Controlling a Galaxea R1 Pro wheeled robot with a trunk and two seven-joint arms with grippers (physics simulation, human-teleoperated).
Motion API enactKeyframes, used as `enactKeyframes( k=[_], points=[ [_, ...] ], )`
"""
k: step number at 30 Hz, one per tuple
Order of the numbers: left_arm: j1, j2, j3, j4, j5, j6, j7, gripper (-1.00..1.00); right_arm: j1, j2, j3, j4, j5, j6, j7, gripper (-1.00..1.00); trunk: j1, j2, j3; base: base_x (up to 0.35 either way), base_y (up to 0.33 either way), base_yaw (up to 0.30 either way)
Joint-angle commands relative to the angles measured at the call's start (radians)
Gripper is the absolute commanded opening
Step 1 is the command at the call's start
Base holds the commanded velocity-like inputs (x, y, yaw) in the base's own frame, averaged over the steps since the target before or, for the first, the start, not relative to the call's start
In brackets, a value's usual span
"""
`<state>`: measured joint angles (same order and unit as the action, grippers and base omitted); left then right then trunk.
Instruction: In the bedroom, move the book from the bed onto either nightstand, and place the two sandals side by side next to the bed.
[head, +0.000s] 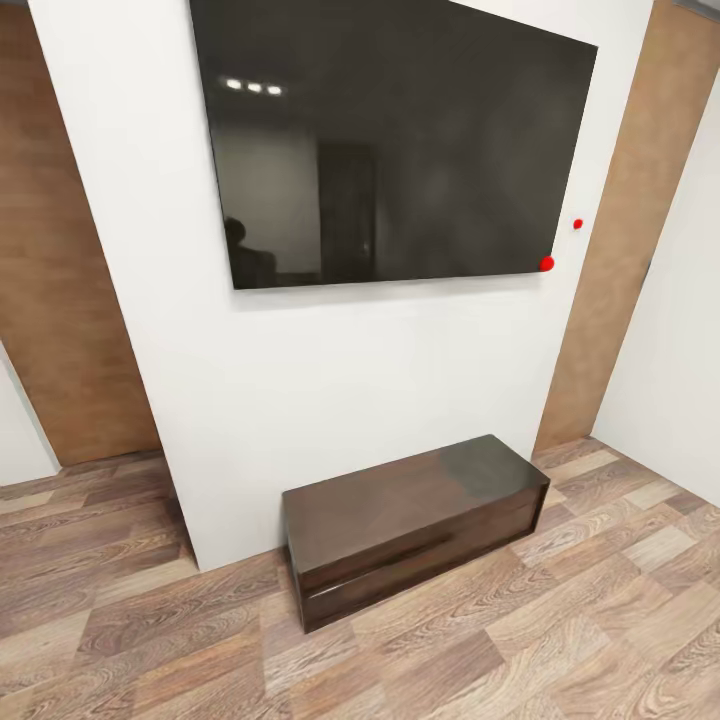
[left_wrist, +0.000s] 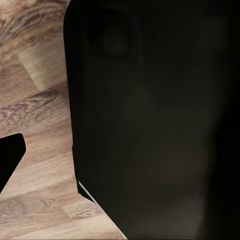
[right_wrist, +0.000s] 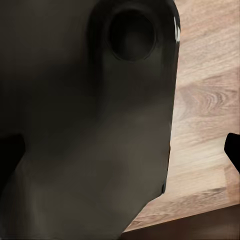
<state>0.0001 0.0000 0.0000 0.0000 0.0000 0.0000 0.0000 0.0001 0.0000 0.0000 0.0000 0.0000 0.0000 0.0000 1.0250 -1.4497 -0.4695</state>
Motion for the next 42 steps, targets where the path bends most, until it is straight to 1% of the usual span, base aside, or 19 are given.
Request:
enactKeyframes(
  k=[1,2,4,9,17,21,28,29,33,38,39,41,42],
  points=[
    [0.006,0.006,-0.006,-0.006,-0.006,0.006,0.006,1.0,-0.005,0.005,0.006,0.003,0.003,0.003,-0.002,1.0,0.0,0.0,0.0,0.0,0.0,0.0],
    [0.011,0.011,-0.011,-0.011,-0.011,0.009,0.007,1.0,-0.005,0.005,0.011,0.004,0.003,0.003,-0.002,1.0,0.0,0.0,0.0,0.0,0.0,0.0],
    [0.014,0.011,-0.02,-0.012,-0.012,0.009,0.007,1.0,-0.005,0.005,0.011,0.004,0.003,0.003,-0.002,1.0,0.0,0.0,0.0,0.0,0.0,0.0],
    [0.014,0.004,-0.018,-0.035,-0.012,0.007,0.007,1.0,-0.005,0.005,0.01,0.003,0.003,0.003,-0.002,1.0,0.0,0.0,0.0,0.0,0.0,0.0],
    [0.014,0.002,-0.018,-0.058,-0.013,0.002,0.006,1.0,-0.005,0.003,0.007,0.003,0.003,0.001,-0.002,1.0,0.0,0.0,0.0,0.0,0.0,0.0],
    [0.014,0.002,-0.018,-0.076,-0.017,-0.018,0.006,1.0,-0.005,0.0,0.004,-0.002,0.003,-0.018,-0.006,1.0,0.0,0.0,0.0,0.0,0.0,0.0],
    [0.013,0.002,-0.017,-0.115,-0.013,-0.057,0.012,1.0,-0.006,-0.009,0.002,-0.041,-0.001,-0.057,-0.009,1.0,0.0,0.0,0.0,0.0,0.0,0.0],
    [0.012,0.001,-0.017,-0.121,-0.013,-0.063,0.013,1.0,-0.006,-0.014,0.002,-0.047,-0.002,-0.063,-0.009,1.0,0.0,0.0,0.0,0.0,0.0,0.0],
    [0.012,-0.019,-0.018,-0.143,-0.016,-0.085,0.015,1.0,-0.007,-0.034,-0.006,-0.07,-0.004,-0.067,-0.009,1.0,0.0,0.0,0.0,0.0,0.0,0.0],
    [0.012,-0.045,-0.019,-0.171,-0.019,-0.113,0.016,1.0,-0.008,-0.044,-0.018,-0.098,-0.005,-0.067,-0.009,1.0,0.0,0.0,0.0,0.0,0.0,0.0],
    [0.012,-0.06,-0.02,-0.61,-0.019,-0.261,0.016,1.0,-0.008,-0.052,-0.026,-0.343,-0.007,-0.067,-0.009,1.0,0.0,0.0,0.0,0.0,0.0,0.0],
    [0.012,-0.074,-0.02,-0.661,-0.019,-0.26,0.017,1.0,-0.008,-0.063,-0.047,-0.351,-0.017,-0.07,-0.008,1.0,0.0,0.0,0.0,0.0,0.0,0.0],
    [0.012,-0.077,-0.02,-0.673,-0.02,-0.26,0.017,1.0,-0.008,-0.065,-0.054,-0.353,-0.021,-0.071,-0.008,1.0,0.0,0.0,0.0,0.0,0.0,0.0]
  ],
)
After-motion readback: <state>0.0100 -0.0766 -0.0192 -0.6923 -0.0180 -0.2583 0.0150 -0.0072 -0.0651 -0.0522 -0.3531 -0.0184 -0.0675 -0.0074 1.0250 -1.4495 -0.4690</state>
